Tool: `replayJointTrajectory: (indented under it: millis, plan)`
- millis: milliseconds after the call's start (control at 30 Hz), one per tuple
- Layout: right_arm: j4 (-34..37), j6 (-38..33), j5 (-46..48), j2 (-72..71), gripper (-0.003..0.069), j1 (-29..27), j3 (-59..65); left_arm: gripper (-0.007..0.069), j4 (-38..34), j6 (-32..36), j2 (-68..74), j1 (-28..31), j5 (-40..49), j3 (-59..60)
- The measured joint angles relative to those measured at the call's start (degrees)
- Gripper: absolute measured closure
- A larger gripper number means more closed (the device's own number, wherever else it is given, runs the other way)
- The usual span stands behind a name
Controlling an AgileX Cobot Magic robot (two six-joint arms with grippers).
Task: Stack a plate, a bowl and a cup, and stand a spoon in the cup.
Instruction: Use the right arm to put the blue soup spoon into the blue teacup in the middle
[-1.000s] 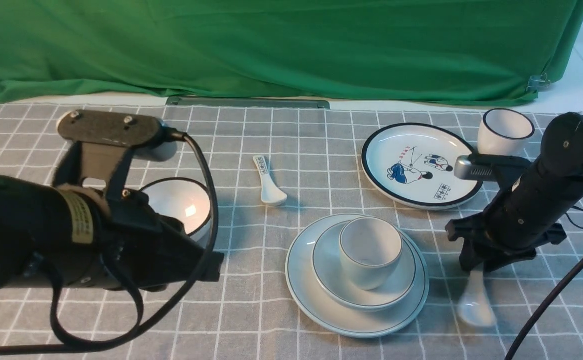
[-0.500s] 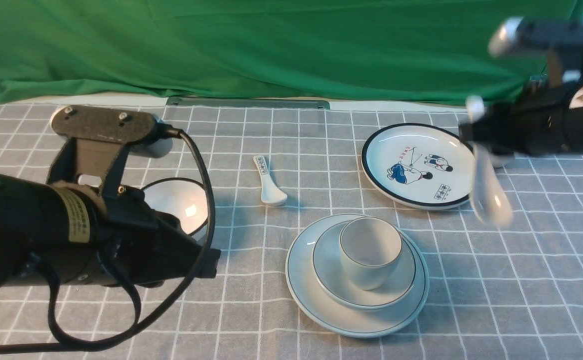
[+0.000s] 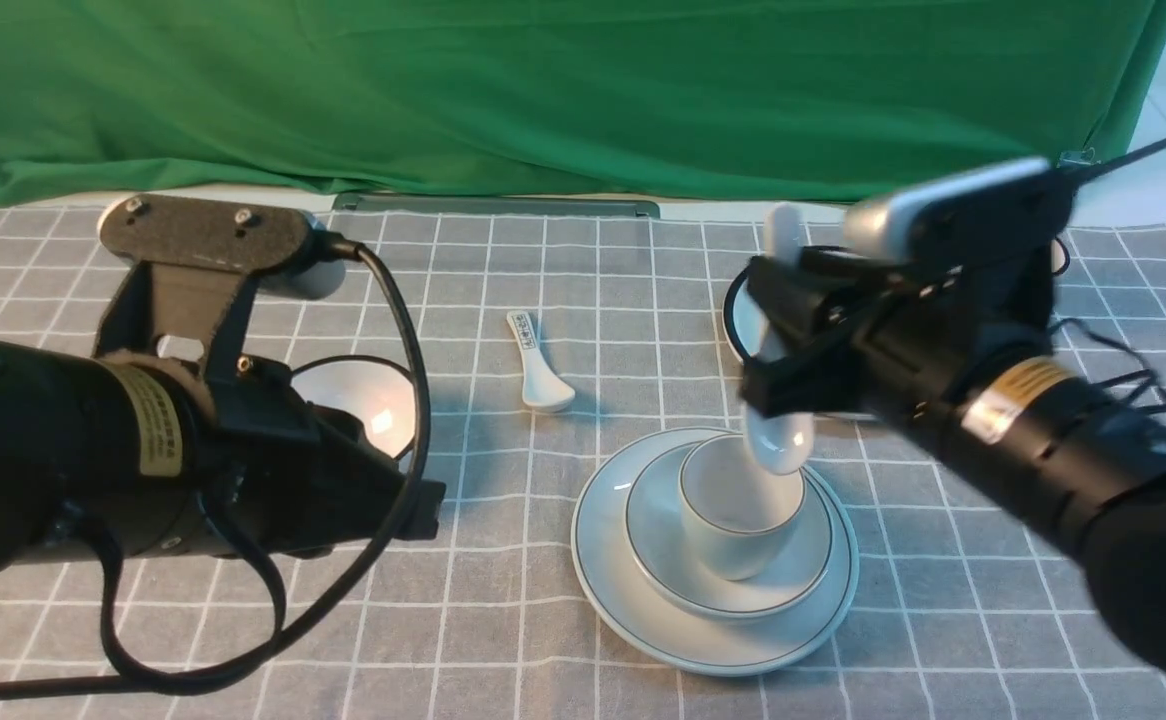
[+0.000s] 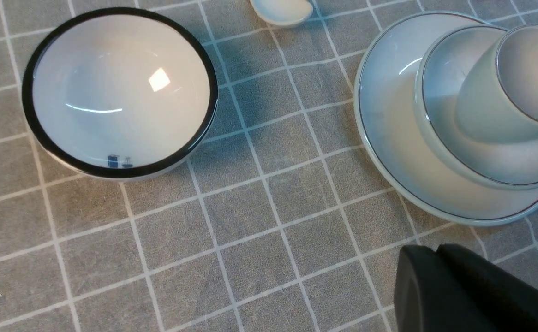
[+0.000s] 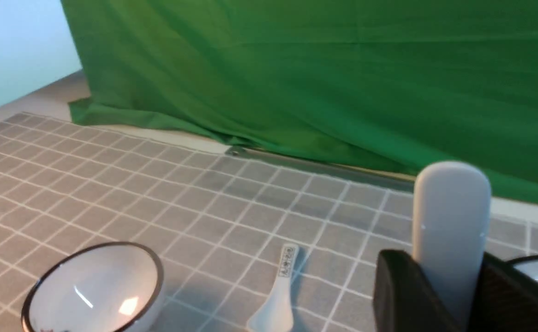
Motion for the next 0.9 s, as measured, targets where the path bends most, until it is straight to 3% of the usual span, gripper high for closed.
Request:
replayJointTrajectory:
  millis: [133, 600, 900]
  plan:
    - [-0.06, -0.41, -3.45, 5.19, 0.0489, 0.64, 0.32, 0.0616, 0.0, 0.0, 0.0, 0.0, 0.59, 0.0]
    - [-0.31, -0.41, -2.74, 10.45, 0.0489, 1.19, 0.32, 0.0615, 0.05, -0.11, 0.0, 0.0, 0.7, 0.0]
    - [-0.31, -0.75, 3.85, 9.31, 0.0361, 1.19, 0.32, 0.0615, 0.19, -0.16, 0.0, 0.0, 0.77, 0.0]
